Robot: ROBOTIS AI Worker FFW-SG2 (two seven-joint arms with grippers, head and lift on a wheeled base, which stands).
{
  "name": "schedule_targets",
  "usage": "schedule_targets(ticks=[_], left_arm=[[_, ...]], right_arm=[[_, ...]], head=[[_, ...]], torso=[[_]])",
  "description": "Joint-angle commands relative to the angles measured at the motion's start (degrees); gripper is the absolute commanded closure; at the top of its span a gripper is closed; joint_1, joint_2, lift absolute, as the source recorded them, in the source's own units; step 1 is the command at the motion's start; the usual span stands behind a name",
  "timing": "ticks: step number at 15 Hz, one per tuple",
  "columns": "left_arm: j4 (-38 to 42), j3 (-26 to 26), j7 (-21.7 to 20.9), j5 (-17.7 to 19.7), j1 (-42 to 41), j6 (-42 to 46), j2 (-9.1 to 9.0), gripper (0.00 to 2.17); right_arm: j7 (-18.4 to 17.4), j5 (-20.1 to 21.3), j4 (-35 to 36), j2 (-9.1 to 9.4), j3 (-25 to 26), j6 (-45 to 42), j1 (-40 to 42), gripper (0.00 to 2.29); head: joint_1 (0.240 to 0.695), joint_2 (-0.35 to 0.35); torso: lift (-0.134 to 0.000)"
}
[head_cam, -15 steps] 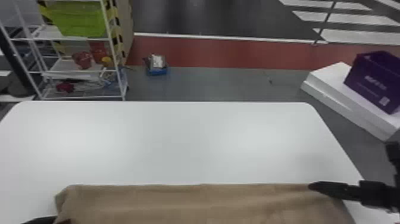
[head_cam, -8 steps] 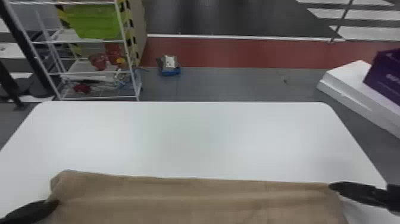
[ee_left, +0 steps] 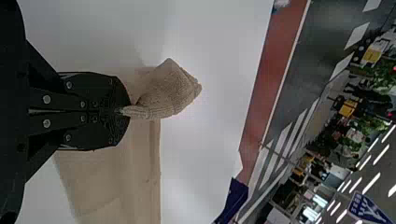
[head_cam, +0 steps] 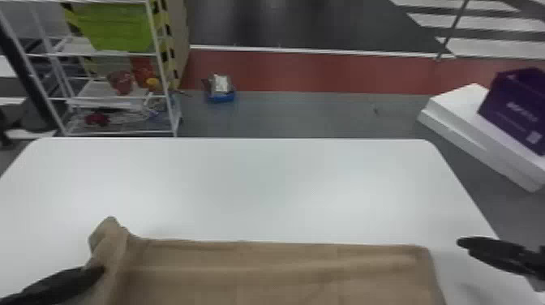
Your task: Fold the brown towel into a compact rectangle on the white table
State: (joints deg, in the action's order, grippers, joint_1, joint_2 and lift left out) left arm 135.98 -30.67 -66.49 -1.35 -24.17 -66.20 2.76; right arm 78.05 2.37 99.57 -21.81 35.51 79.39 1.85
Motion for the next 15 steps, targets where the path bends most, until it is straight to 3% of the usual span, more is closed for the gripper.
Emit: schedule_targets(ticks=[1, 2, 3, 4, 8, 11, 12, 13, 14, 15], left_arm=[[4.65, 9.93, 1.81, -0.23, -1.67, -3.02, -2.14, 1.88], [4.47, 14.85, 4.88, -0.23, -1.58, -3.02, -2.05, 1.88], [3.68, 18.72, 7.43, -0.23, -0.53, -3.02, -2.05, 1.88], [1.66, 22.94, 10.33, 0.04, 1.49, -2.85, -2.14, 1.88], [-1.42, 32.17, 18.42, 1.62, 6.06, -2.85, -2.23, 1.88], [-2.3, 35.33, 19.74, 1.53, 6.24, -3.02, -2.14, 1.86], [-2.3, 36.12, 19.47, 1.27, 5.71, -3.02, -2.05, 1.63], [-2.74, 37.79, 19.74, 1.44, 5.1, -2.85, -1.97, 0.61], [-3.09, 39.46, 19.91, 1.27, 5.1, -2.67, -1.97, 0.0], [-3.53, 40.6, 20.17, 1.18, 5.18, -1.79, -2.05, 0.0]], right_arm=[[0.28, 0.0, 0.01, -0.08, 0.71, -0.68, 0.52, 0.14], [0.28, 0.0, 0.09, -0.08, 0.79, -0.68, 0.7, 0.14], [0.28, 0.0, 0.09, -0.16, 0.88, -0.68, 0.87, 0.14], [0.28, 0.0, 0.09, -0.08, 0.97, -0.68, 0.87, 0.14], [0.28, -0.44, 0.18, -0.25, 1.67, -1.56, 1.93, 0.14], [0.28, -0.53, 0.09, -0.16, 1.67, -2.26, 2.02, 0.14], [0.28, -0.53, -0.08, -0.16, 1.58, -2.43, 1.93, 0.14], [0.28, -0.53, -0.61, -0.16, 1.41, -3.67, 1.75, 0.14], [0.28, -0.44, -0.87, -0.16, 0.97, -3.67, 1.4, 0.14], [0.28, -0.44, -0.78, 0.01, 0.53, -3.49, 1.23, 0.14]], head=[[0.695, -0.173], [0.695, -0.218], [0.695, -0.313], [0.695, -0.35], [0.695, -0.35], [0.695, -0.35], [0.695, -0.35], [0.695, -0.35], [0.695, -0.35], [0.695, -0.35]], torso=[[-0.124], [-0.124], [-0.124], [-0.124], [-0.124], [-0.124], [-0.124], [-0.124], [-0.124], [-0.124]])
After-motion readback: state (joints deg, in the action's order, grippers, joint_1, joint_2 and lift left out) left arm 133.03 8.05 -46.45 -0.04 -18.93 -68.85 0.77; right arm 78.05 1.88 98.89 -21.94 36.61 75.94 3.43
